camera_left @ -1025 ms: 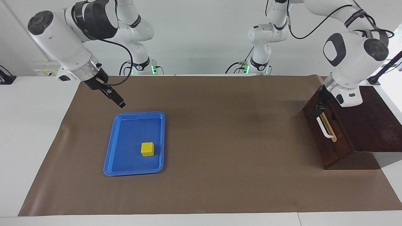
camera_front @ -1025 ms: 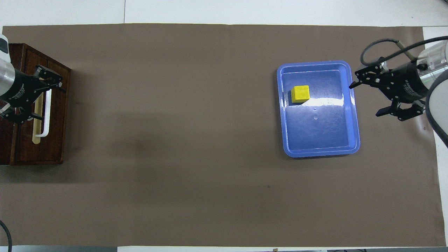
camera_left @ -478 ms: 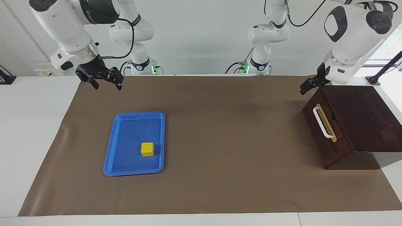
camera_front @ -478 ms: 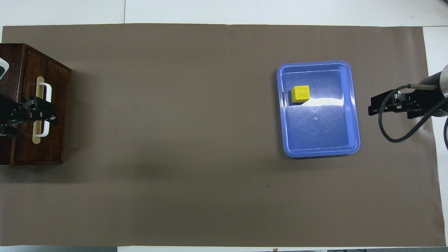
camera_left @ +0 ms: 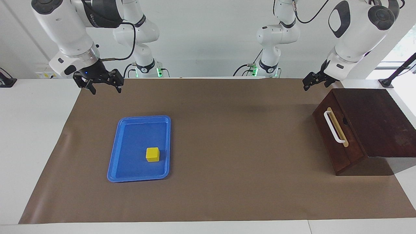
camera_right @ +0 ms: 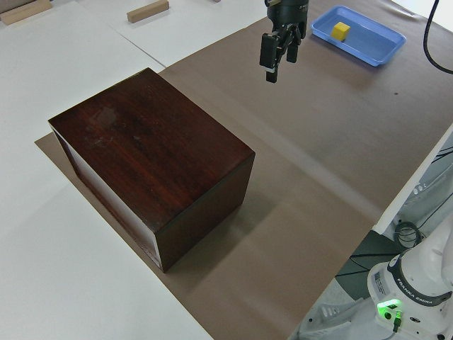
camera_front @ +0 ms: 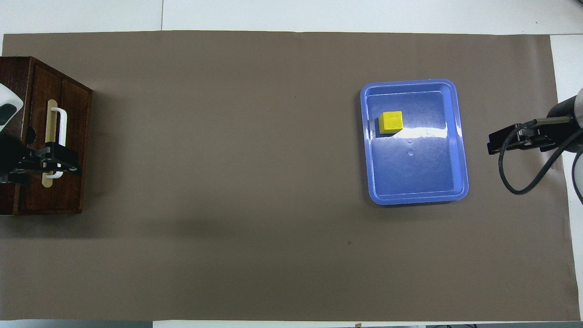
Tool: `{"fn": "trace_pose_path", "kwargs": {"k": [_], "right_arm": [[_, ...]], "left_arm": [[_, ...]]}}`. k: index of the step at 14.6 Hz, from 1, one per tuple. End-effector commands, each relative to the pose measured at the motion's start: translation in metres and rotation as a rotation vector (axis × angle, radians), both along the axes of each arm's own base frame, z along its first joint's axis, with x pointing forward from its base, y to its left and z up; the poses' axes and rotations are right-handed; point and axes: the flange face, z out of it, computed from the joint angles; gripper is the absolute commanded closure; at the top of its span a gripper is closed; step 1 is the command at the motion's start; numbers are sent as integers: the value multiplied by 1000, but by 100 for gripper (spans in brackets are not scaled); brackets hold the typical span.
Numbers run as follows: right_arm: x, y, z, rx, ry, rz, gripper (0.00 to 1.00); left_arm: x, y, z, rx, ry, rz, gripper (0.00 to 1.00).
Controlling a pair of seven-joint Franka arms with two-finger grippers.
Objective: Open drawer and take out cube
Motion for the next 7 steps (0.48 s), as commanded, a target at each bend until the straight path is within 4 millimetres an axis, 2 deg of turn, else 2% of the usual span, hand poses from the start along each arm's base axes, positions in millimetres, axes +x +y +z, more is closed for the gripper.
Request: {"fn": "trace_pose_path", "kwargs": {"k": [1, 3, 7], "right_arm": [[-4, -2, 0, -21, -14, 27, 0], [-4, -3, 0, -21, -14, 27, 0], [-4, -4, 0, -21, -14, 27, 0]], "left_arm": [[0, 0, -4, -11, 8, -24, 0], [1, -4, -8, -17, 25, -46, 0], [-1, -11, -1, -17, 32, -61, 0]]}}
